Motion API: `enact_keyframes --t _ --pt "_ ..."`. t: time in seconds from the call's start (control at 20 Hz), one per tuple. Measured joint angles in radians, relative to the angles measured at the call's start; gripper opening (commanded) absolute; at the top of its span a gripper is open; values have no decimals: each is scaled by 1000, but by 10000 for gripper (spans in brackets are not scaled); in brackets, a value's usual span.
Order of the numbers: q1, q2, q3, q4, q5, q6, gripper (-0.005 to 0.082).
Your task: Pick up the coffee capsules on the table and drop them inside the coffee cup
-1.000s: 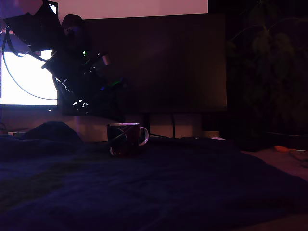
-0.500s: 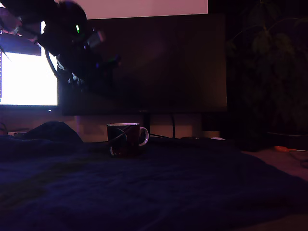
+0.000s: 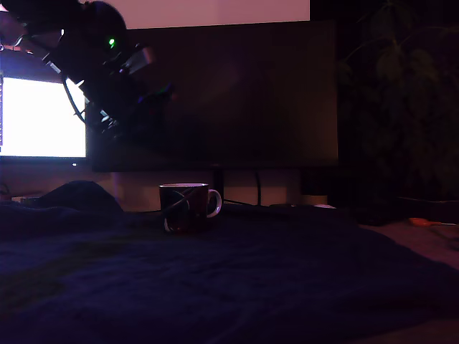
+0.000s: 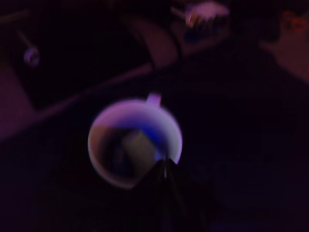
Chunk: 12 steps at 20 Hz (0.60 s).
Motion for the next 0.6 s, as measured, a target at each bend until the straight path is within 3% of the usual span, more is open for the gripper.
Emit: enact_keyframes --t 0.4,0.6 --pt "82 -200 -278 133 0 -3 -21" --pt "134 -287 -410 220 -3 -51 -21"
